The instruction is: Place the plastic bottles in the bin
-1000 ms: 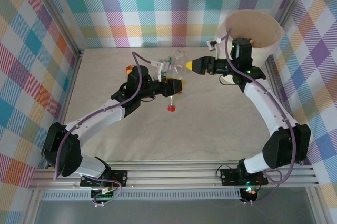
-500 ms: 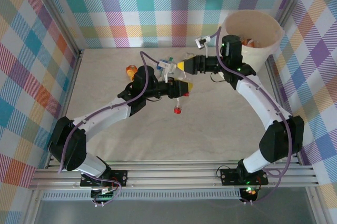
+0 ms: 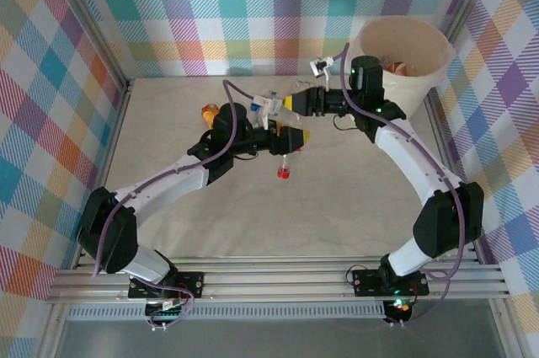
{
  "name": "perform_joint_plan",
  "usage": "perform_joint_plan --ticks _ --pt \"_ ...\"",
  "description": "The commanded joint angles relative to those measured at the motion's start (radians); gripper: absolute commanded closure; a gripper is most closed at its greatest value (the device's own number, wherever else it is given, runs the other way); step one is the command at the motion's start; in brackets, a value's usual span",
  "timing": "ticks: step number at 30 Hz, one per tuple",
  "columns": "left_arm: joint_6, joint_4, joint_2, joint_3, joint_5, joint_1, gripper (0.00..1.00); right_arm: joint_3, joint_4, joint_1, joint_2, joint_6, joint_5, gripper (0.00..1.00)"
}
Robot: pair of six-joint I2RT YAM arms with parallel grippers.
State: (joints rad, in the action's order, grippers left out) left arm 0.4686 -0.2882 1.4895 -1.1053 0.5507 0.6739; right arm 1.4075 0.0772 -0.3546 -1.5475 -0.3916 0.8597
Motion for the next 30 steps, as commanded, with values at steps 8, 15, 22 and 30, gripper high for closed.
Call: perform_joint_plan --ticks 8,15,22,30 --pt "-0.056 0.067 -0.128 0.038 -0.135 0.008 0.0 0.131 0.169 0.027 0.055 0.131 -0.452 0.61" --pt "-0.082 0.097 -0.236 0.132 -0.304 0.007 0.0 0.31 0.263 0.097 0.039 0.273 -0.725 0.61" --pt "-0.08 0.124 -0.301 0.203 -0.454 0.004 0.0 0.422 0.201 0.195 0.015 0.337 -0.957 0.6" --pt "-0.058 0.145 -0.287 0.241 -0.515 -0.004 0.0 0.415 0.012 0.348 -0.005 0.263 -1.03 0.6"
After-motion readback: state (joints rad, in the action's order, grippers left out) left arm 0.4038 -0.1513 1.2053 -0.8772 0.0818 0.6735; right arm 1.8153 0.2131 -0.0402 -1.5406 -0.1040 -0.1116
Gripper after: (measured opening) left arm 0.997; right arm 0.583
